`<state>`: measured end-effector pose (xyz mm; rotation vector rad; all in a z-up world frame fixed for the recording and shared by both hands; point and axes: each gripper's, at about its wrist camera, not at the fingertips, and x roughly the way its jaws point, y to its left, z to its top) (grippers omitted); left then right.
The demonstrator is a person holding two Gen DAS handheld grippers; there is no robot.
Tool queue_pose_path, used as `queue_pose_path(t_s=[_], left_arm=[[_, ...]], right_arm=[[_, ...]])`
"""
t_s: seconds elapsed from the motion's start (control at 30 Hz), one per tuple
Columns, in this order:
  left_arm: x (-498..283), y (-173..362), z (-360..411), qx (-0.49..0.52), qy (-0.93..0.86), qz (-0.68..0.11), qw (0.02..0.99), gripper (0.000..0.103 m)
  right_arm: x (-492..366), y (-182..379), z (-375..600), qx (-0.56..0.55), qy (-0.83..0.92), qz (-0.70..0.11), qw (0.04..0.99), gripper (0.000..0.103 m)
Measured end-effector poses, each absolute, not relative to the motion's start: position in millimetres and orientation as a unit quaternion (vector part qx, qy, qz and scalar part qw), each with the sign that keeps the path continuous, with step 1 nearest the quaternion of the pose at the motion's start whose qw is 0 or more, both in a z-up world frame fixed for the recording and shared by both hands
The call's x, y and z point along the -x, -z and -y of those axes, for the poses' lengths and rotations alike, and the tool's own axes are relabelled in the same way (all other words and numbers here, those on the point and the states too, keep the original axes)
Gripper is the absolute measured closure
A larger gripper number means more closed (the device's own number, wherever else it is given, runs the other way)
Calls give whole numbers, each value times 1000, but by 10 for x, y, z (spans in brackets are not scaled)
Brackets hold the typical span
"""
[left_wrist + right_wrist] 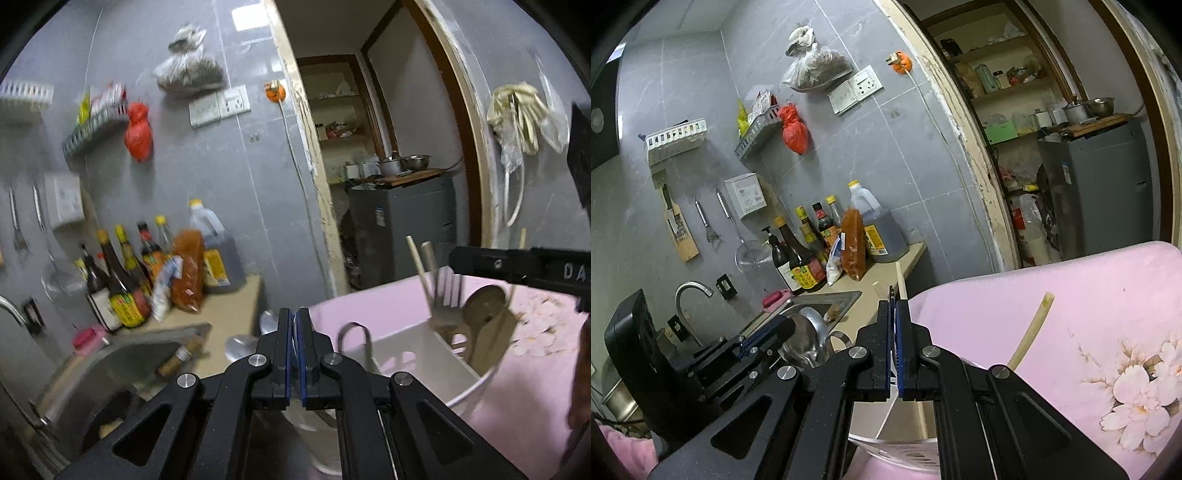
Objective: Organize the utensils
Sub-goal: 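Open the left tool to drop the spoon while the right tool releases the fork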
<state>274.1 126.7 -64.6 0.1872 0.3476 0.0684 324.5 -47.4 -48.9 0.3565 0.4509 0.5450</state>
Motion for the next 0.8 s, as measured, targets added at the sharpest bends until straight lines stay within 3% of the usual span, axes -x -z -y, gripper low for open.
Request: queue_pose_path(t_s=[0.23,0.37,0.43,0.53,0.6,0.67,0.8], left_arm=[[-2786,689,-1396,-17,16,-224,974,96],[-2775,697,-1462,17,27,-235,972,82],[-2760,681,-1484,28,30,-235,971,80],[-2733,648,-1486,32,30,-235,971,79],[-2710,613,-1483,35,32,-235,971,76],[-2676,574,-1481,42,35,-232,971,65],[-2588,487,-1460,53,39,-224,972,63]], right_arm=[[-3216,452,480,-170,-261,-220,924,100],[-3185,432,503,-168,-258,-219,926,100],[-3156,414,519,-167,-256,-217,927,100],[-3095,378,552,-165,-250,-212,930,93],[-3036,343,577,-166,-245,-206,933,79],[-2980,303,617,-165,-238,-200,936,76],[-2860,221,714,-162,-220,-193,943,76]])
